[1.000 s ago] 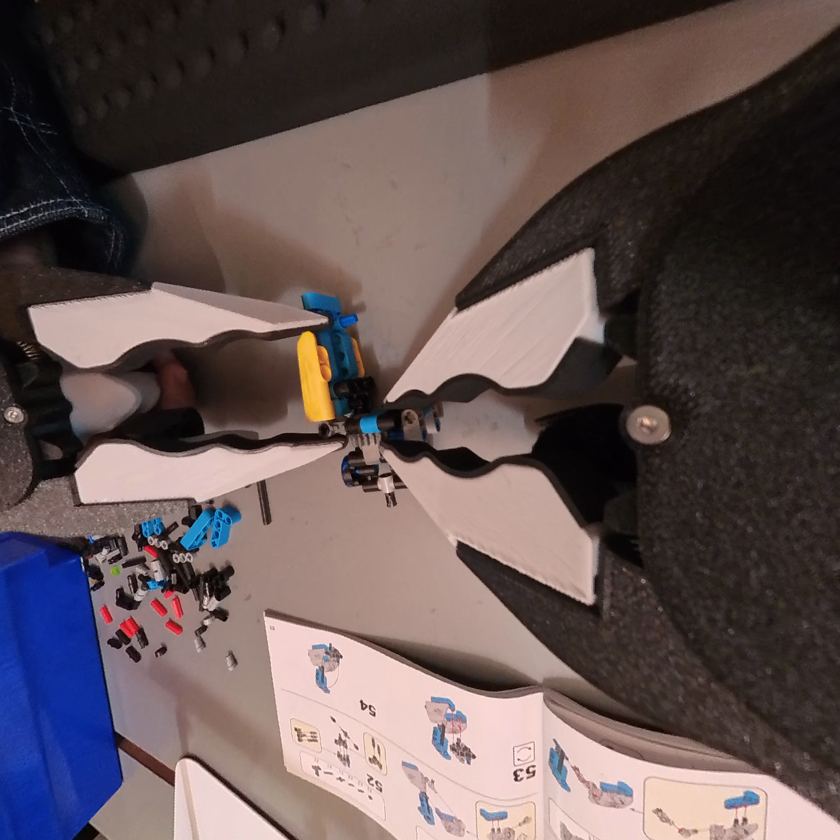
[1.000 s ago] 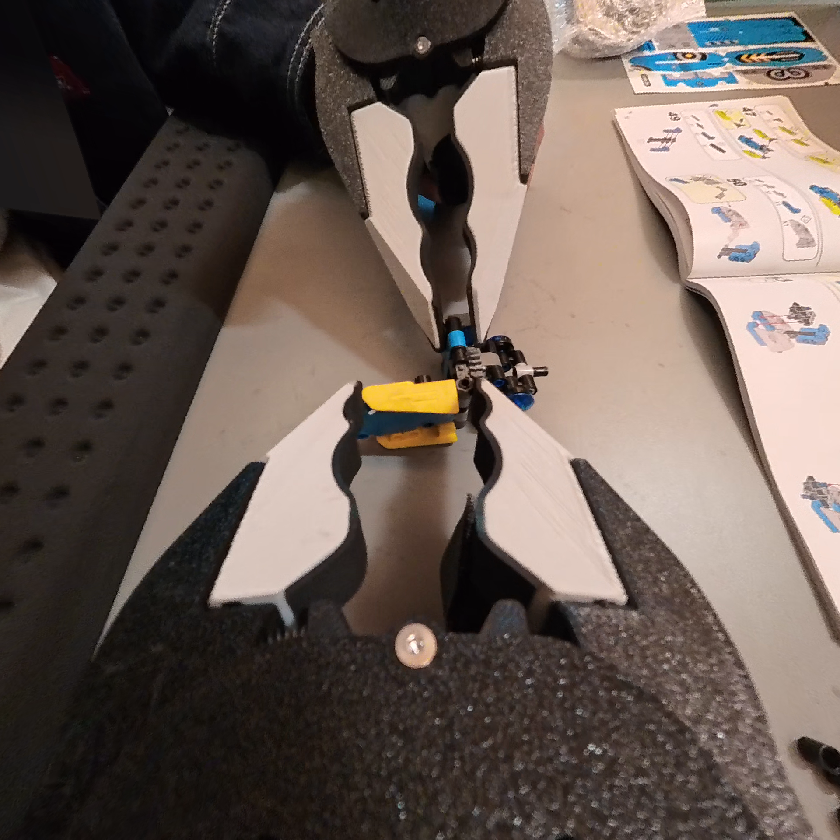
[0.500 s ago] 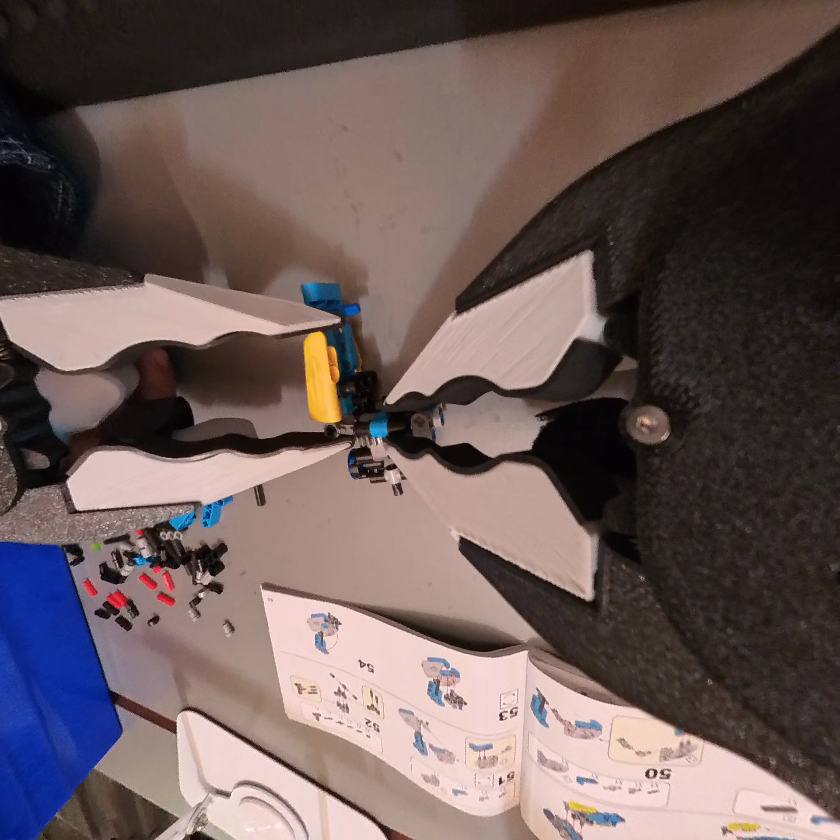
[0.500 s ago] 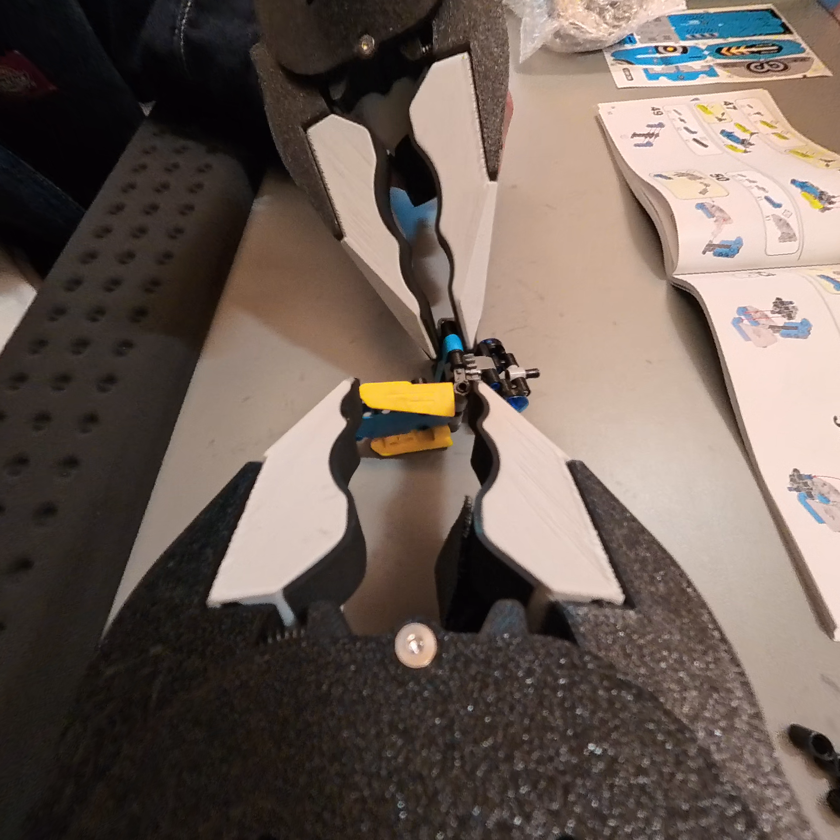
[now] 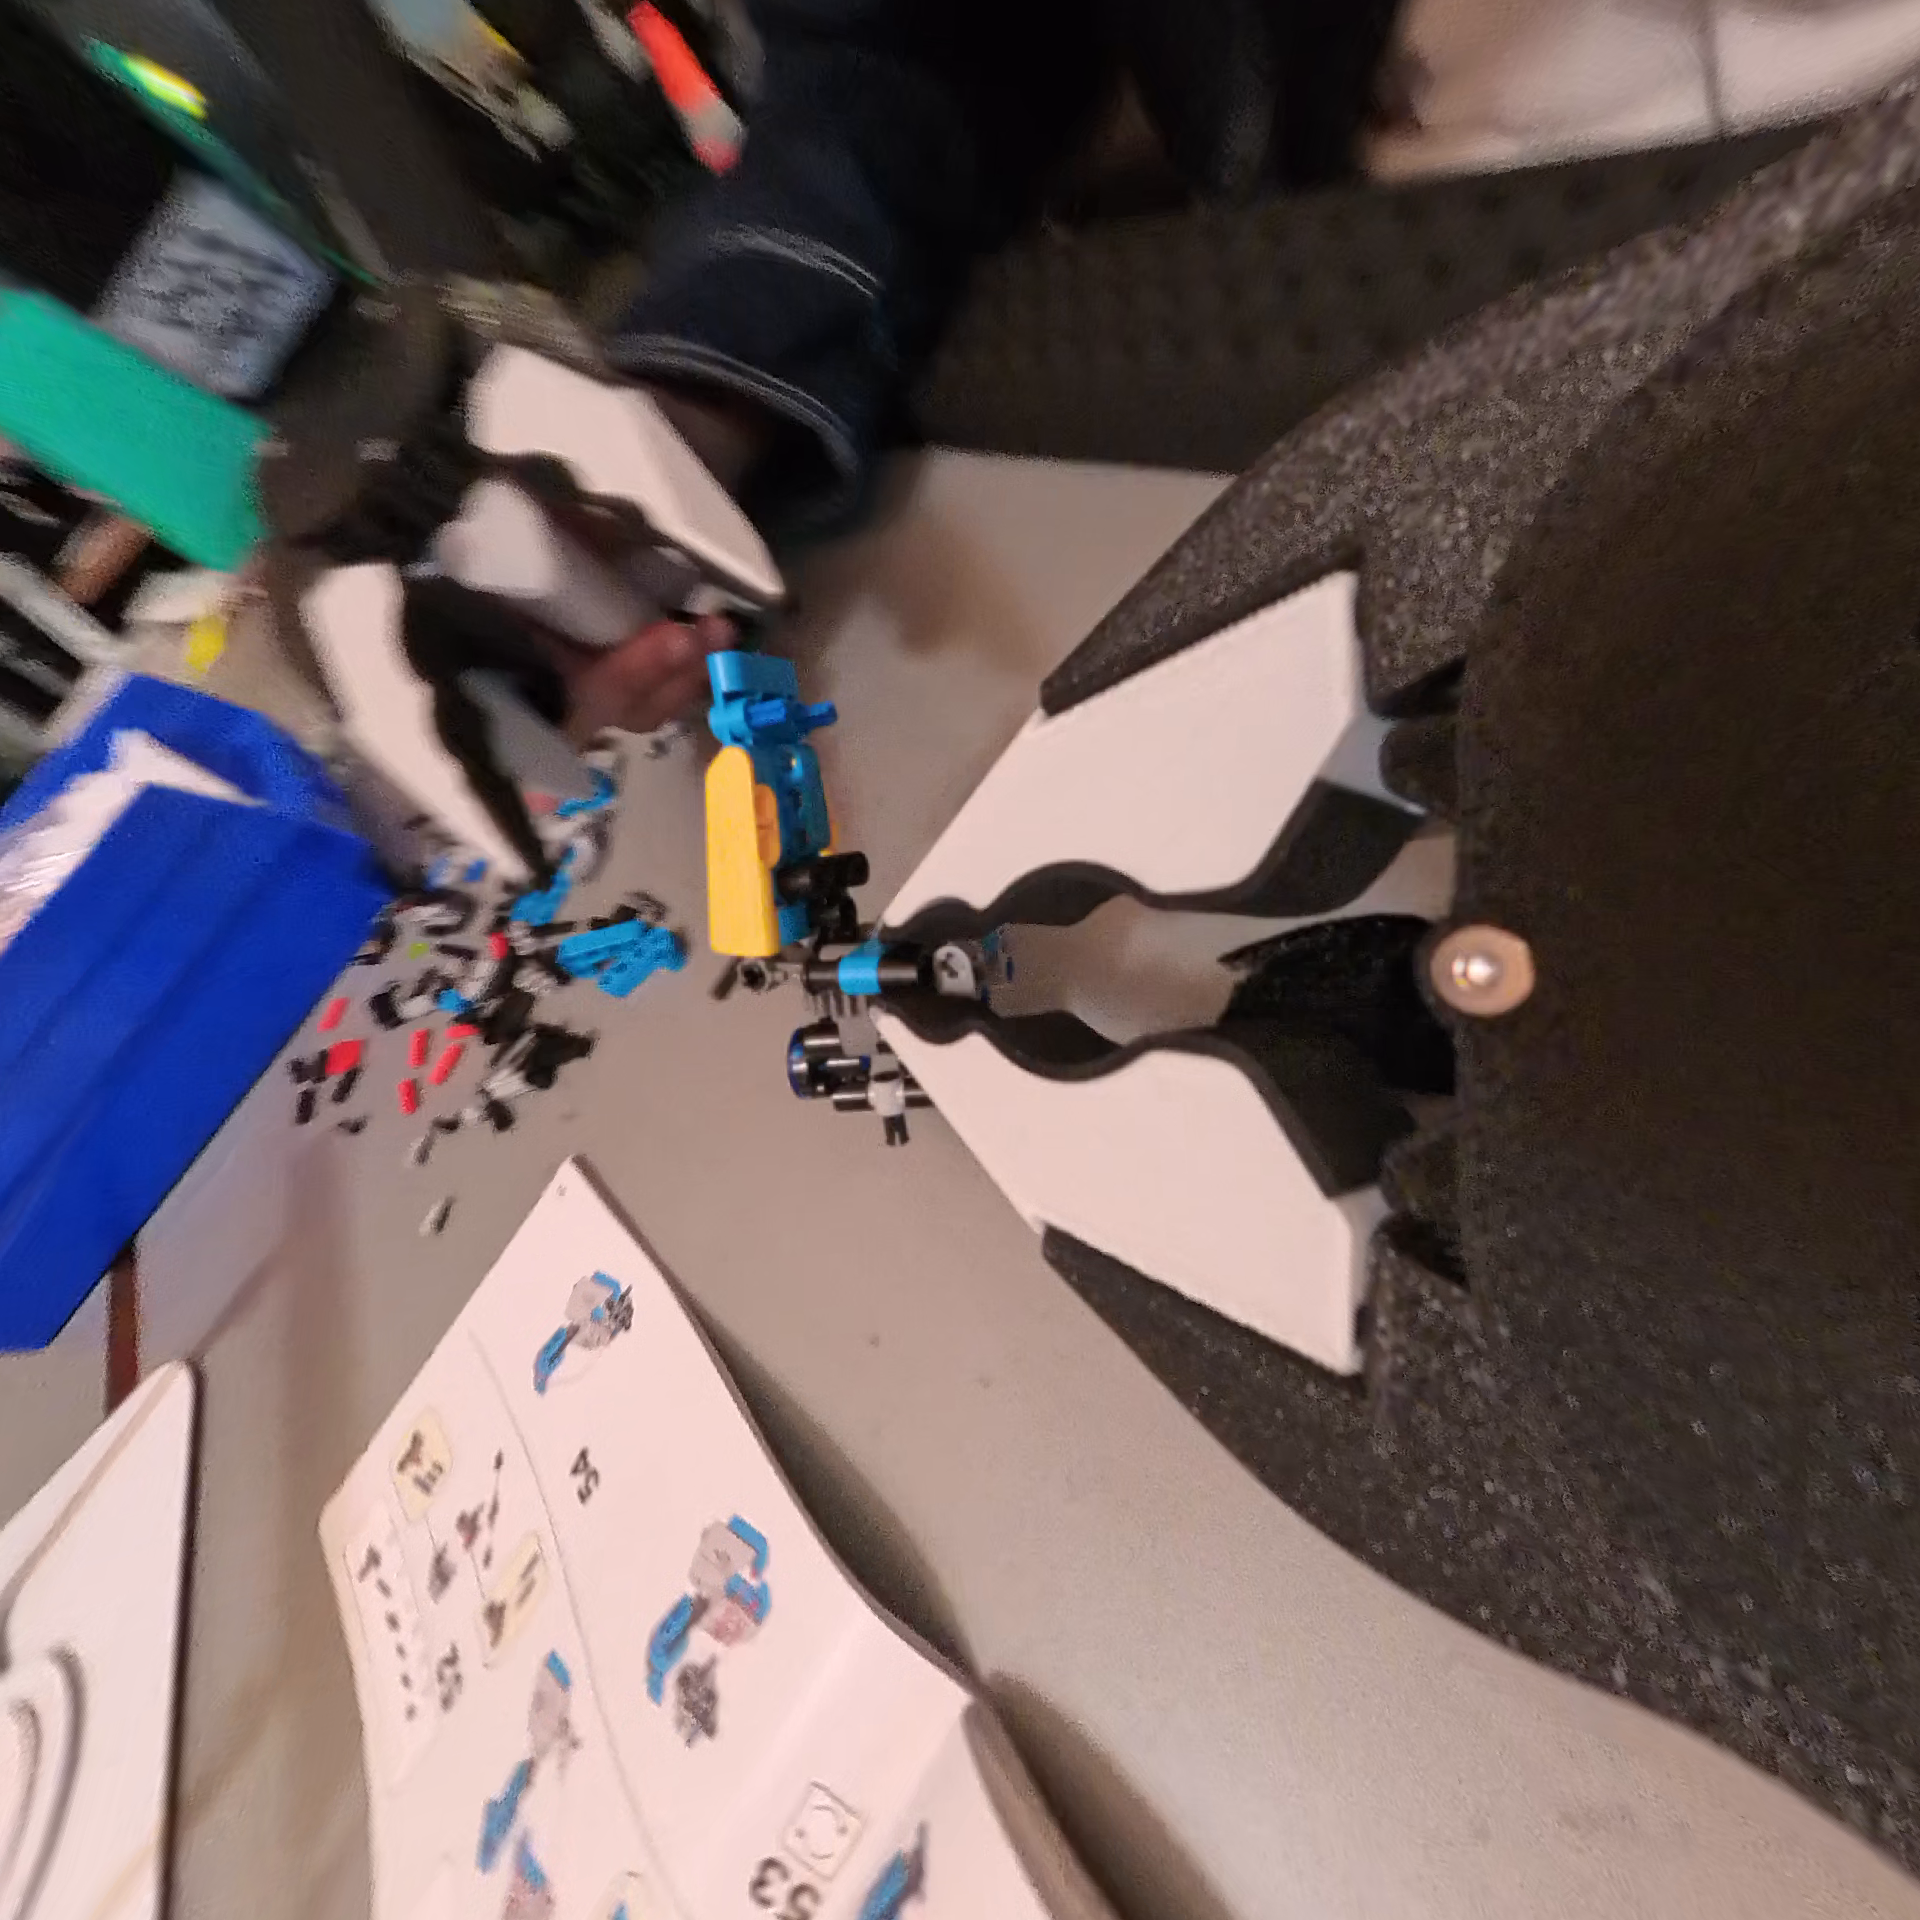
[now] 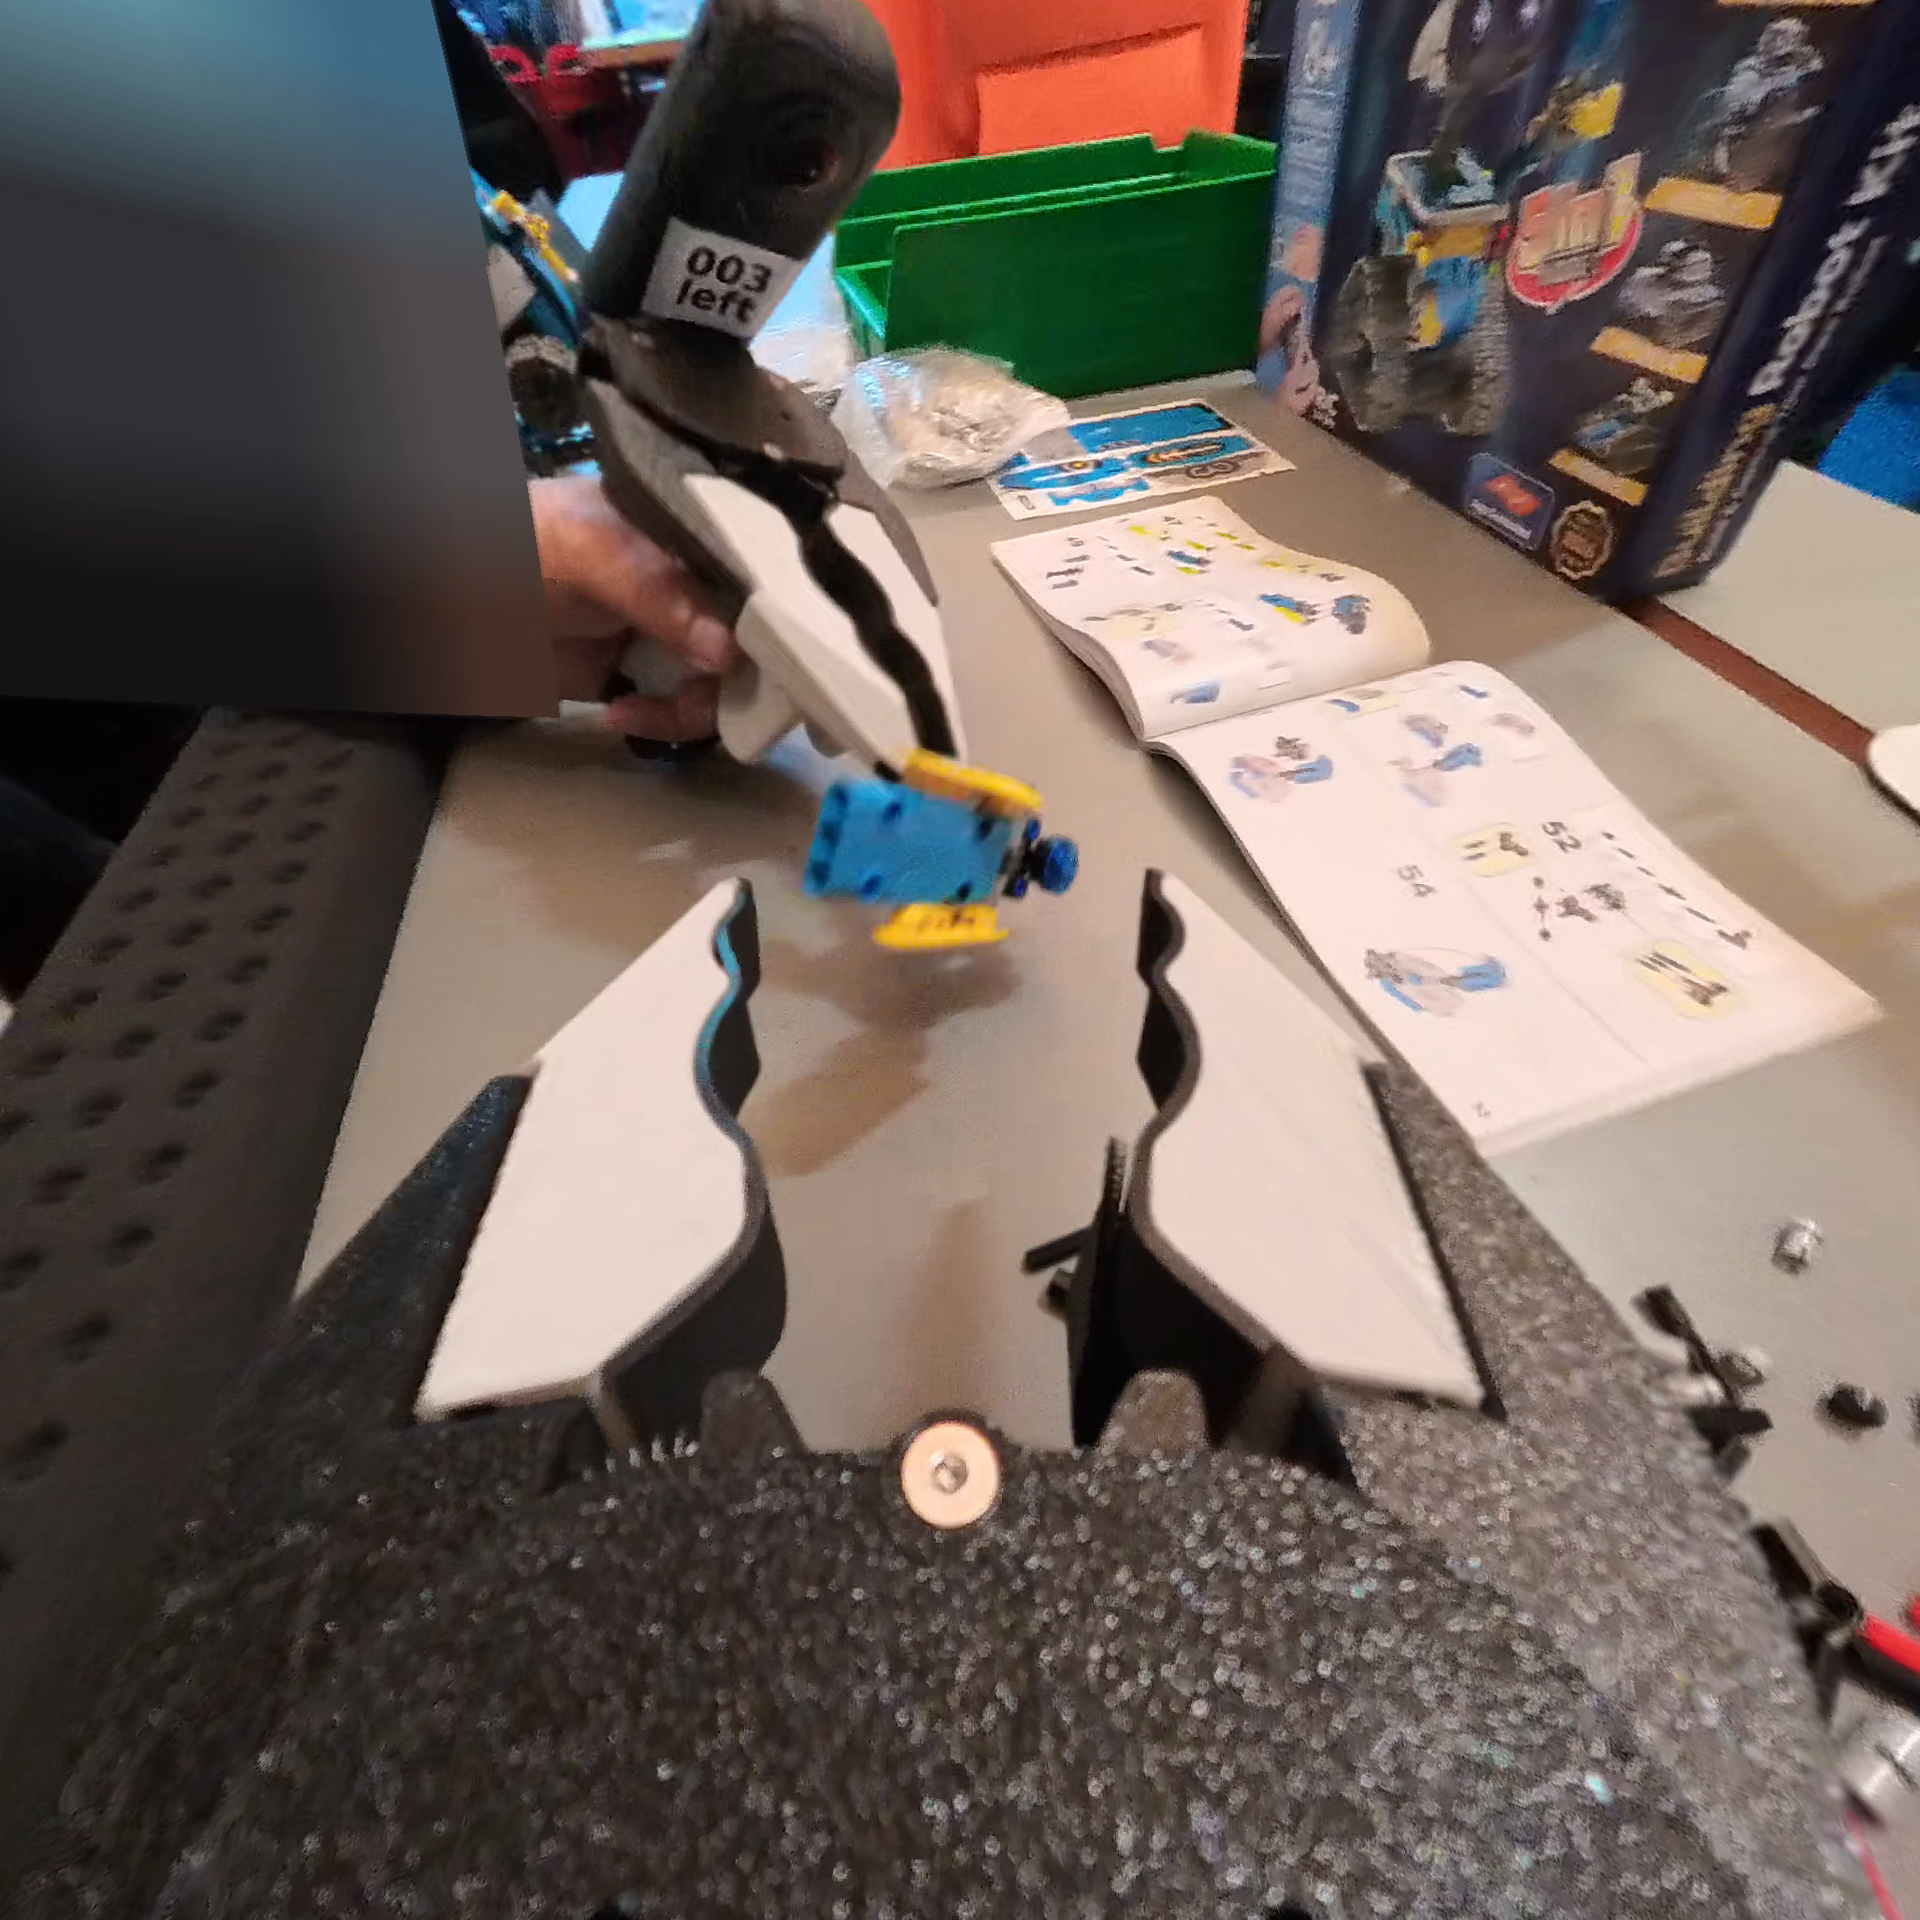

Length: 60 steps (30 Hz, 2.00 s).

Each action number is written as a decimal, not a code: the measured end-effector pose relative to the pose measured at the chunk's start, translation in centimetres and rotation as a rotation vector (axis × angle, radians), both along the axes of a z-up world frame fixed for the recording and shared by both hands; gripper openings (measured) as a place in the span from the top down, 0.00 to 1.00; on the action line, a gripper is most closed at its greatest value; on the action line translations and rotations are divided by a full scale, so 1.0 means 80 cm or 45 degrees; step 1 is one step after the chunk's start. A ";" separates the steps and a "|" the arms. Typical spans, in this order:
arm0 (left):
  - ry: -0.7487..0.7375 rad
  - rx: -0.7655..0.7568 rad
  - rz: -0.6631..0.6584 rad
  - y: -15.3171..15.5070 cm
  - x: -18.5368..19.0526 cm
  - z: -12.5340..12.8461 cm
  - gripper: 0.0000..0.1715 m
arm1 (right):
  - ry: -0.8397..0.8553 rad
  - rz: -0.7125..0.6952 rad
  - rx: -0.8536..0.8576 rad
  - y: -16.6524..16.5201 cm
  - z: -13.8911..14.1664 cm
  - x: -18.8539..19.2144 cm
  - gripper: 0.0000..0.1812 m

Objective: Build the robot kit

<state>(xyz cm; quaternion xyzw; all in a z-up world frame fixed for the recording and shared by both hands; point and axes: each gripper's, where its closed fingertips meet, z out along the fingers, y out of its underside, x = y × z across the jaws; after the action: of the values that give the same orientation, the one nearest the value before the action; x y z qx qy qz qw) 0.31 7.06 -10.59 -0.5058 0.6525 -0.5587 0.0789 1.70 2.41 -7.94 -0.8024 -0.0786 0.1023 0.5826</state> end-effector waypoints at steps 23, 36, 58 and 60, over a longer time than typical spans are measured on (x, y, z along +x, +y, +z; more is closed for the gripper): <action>-0.023 -0.853 0.088 -0.017 -0.004 0.078 0.96 | -0.443 -0.398 0.094 0.026 0.035 -0.010 0.75; -0.298 -0.352 -0.339 -0.038 -0.033 0.082 0.77 | -0.324 -0.189 0.208 0.006 0.041 -0.024 0.77; -0.121 0.418 -0.273 0.020 -0.029 -0.017 0.93 | -0.039 -0.006 -0.110 0.020 -0.026 -0.049 0.68; -0.161 0.553 -0.297 0.021 -0.034 -0.021 0.93 | 0.121 0.023 -0.116 0.028 -0.018 -0.059 0.67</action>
<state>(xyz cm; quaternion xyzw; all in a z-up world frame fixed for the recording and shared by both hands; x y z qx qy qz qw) -2.43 8.70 -12.27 -0.3624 0.8049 -0.4412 0.1616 -3.02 4.62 -9.34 -0.8217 -0.0533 0.1492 0.5475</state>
